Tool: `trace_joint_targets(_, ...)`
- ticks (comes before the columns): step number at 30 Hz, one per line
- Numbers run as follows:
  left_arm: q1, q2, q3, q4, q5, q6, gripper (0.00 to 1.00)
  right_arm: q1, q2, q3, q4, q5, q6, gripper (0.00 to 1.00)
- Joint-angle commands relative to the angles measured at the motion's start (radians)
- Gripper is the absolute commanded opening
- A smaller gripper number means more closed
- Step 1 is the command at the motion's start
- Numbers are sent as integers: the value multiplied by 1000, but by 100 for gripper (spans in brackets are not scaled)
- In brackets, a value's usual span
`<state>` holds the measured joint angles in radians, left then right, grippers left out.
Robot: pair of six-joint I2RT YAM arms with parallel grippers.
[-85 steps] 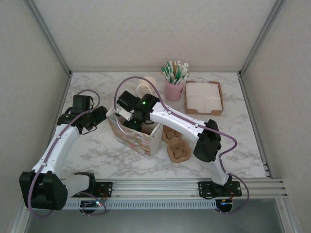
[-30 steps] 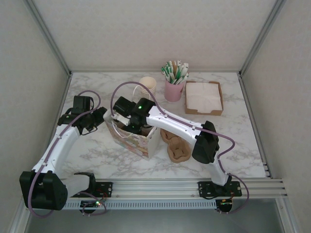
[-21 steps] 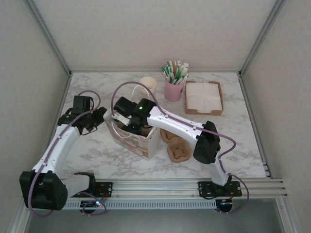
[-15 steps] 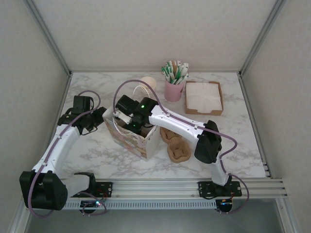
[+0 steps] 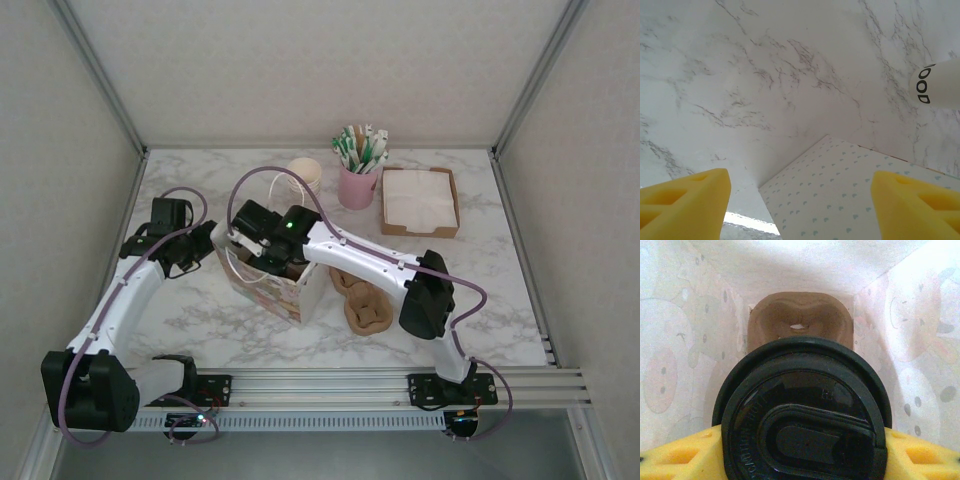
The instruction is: Pack the takeout coffee
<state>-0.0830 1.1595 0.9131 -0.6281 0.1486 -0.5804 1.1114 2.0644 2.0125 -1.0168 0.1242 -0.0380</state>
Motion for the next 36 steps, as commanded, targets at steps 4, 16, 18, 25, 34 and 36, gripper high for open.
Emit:
trace_joint_targets(4, 9, 3, -17, -1, 9, -9, 74, 6, 105, 15, -52, 49, -2, 53)
trace_joint_targets(16, 9, -2, -17, -7, -3, -5, 74, 6, 152, 17, -217, 104, 8, 53)
trace_joint_targets(18, 9, -1, -16, -7, -3, -6, 74, 6, 154, 33, -241, 140, 13, 53)
trace_joint_targets(25, 8, -4, -11, -18, -5, -3, 74, 6, 144, 116, -275, 118, 34, 53)
trace_joint_targets(34, 9, -1, -11, -17, -9, 0, 74, -17, 169, 137, -286, -96, 116, 54)
trace_joint_targets(36, 9, -1, -11, -16, -7, -2, 74, -28, 171, 144, -291, -125, 132, 54)
